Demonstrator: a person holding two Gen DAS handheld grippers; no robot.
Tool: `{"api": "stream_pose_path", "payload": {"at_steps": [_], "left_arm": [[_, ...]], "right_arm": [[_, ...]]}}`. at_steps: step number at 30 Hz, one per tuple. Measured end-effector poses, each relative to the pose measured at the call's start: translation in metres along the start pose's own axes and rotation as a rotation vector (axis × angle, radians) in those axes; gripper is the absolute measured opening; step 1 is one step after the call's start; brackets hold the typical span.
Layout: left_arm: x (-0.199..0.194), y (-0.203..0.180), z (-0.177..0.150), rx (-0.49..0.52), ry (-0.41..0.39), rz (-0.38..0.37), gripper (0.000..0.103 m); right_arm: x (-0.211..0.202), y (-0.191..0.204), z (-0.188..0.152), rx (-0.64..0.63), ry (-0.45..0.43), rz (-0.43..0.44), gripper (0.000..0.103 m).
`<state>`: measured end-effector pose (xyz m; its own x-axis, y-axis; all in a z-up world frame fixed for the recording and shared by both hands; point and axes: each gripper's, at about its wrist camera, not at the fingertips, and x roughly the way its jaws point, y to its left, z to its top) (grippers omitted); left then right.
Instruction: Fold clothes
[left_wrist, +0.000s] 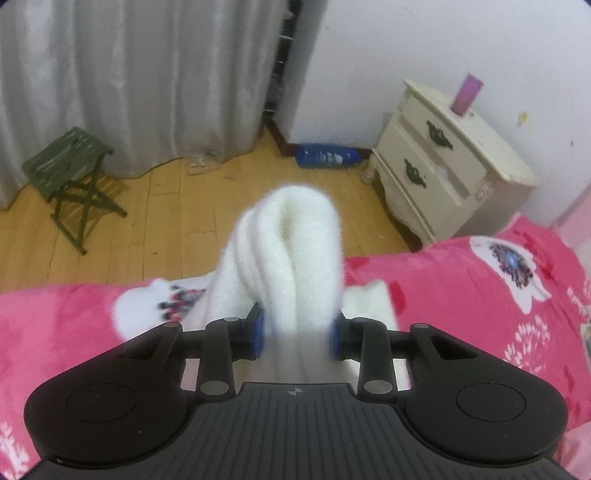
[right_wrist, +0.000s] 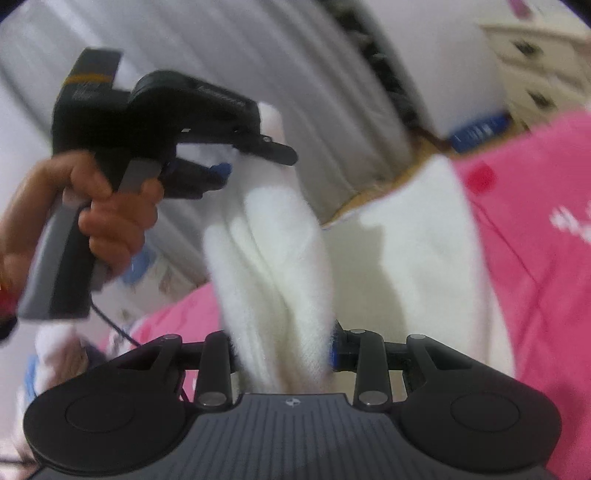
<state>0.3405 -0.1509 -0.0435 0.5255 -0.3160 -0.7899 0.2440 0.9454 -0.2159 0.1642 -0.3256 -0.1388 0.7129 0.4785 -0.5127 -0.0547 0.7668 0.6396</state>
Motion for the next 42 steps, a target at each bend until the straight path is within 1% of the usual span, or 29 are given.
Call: {"api": "stream_pose_path", "payload": {"at_steps": [1,2,3,5,7,8,9,11,13,15,18,20,22,24,26,28,30,31,33,35,36,37,38,39,42], "left_arm": [[0.008,-0.006,0.002,0.017,0.013,-0.014,0.034],[0.016,-0.012,0.001,0.040,0.038,-0.044,0.037],[0.020,-0.017,0.001,0.038,0.061,-0.080,0.043],[0.027,-0.022,-0.001,0.013,0.106,-0.194,0.044],[0.023,-0.027,-0.004,0.010,0.106,-0.276,0.046],[0.017,-0.028,-0.005,0.020,0.090,-0.300,0.047],[0.010,-0.029,-0.005,0.038,0.074,-0.311,0.051],[-0.006,-0.026,-0.005,0.098,0.058,-0.304,0.052],[-0.024,-0.021,-0.007,0.161,0.057,-0.286,0.052],[-0.042,-0.011,-0.011,0.227,0.060,-0.265,0.052],[-0.066,0.002,-0.031,0.335,0.074,-0.226,0.052],[-0.074,0.010,-0.048,0.382,0.097,-0.187,0.053],[-0.075,0.021,-0.068,0.404,0.139,-0.159,0.053],[-0.074,0.027,-0.090,0.436,0.172,-0.143,0.053],[-0.074,0.031,-0.108,0.480,0.168,-0.154,0.053],[-0.076,0.030,-0.123,0.523,0.135,-0.172,0.053],[-0.074,0.026,-0.134,0.553,0.087,-0.203,0.053],[-0.071,0.024,-0.136,0.561,0.072,-0.217,0.053],[-0.064,0.016,-0.142,0.572,0.054,-0.249,0.053],[-0.054,0.009,-0.147,0.590,0.062,-0.263,0.053],[-0.050,0.006,-0.151,0.608,0.069,-0.260,0.053],[-0.045,0.003,-0.155,0.629,0.076,-0.253,0.053],[-0.040,0.001,-0.159,0.650,0.087,-0.244,0.053],[-0.036,0.000,-0.163,0.665,0.097,-0.233,0.053],[-0.025,0.003,-0.171,0.692,0.131,-0.204,0.053]], "right_arm": [[-0.001,-0.009,0.000,0.037,-0.003,0.000,0.035],[-0.002,-0.020,0.000,0.084,-0.004,-0.001,0.035],[-0.002,-0.033,-0.001,0.142,-0.003,-0.003,0.035],[0.001,-0.058,-0.002,0.264,0.003,-0.007,0.035],[0.009,-0.085,-0.005,0.415,0.020,0.004,0.035],[0.011,-0.095,-0.007,0.467,0.024,0.017,0.035],[0.011,-0.101,-0.007,0.492,0.025,0.033,0.034],[0.010,-0.109,-0.008,0.526,0.023,0.061,0.034],[0.004,-0.103,-0.002,0.494,0.001,0.080,0.034],[-0.004,-0.091,0.003,0.454,-0.041,0.102,0.033],[-0.014,-0.083,0.003,0.405,-0.086,0.104,0.033],[-0.009,-0.091,-0.004,0.406,-0.070,0.072,0.033],[0.000,-0.100,-0.013,0.407,-0.030,0.043,0.033],[0.002,-0.104,-0.018,0.401,-0.008,0.050,0.034],[-0.002,-0.098,-0.014,0.343,0.011,0.036,0.036],[-0.008,-0.089,-0.008,0.271,0.039,0.013,0.039],[-0.020,-0.083,0.002,0.196,0.038,-0.007,0.041],[-0.026,-0.080,0.007,0.159,0.032,-0.016,0.045],[-0.034,-0.073,0.024,0.073,-0.023,-0.033,0.049],[-0.028,-0.065,0.049,0.006,-0.073,-0.042,0.055],[-0.022,-0.060,0.062,-0.020,-0.087,-0.033,0.057],[-0.013,-0.055,0.074,-0.044,-0.091,-0.015,0.063],[-0.003,-0.048,0.084,-0.071,-0.086,-0.008,0.069],[0.008,-0.043,0.091,-0.099,-0.069,-0.009,0.071],[0.048,-0.034,0.107,-0.169,0.001,-0.031,0.072]]}}
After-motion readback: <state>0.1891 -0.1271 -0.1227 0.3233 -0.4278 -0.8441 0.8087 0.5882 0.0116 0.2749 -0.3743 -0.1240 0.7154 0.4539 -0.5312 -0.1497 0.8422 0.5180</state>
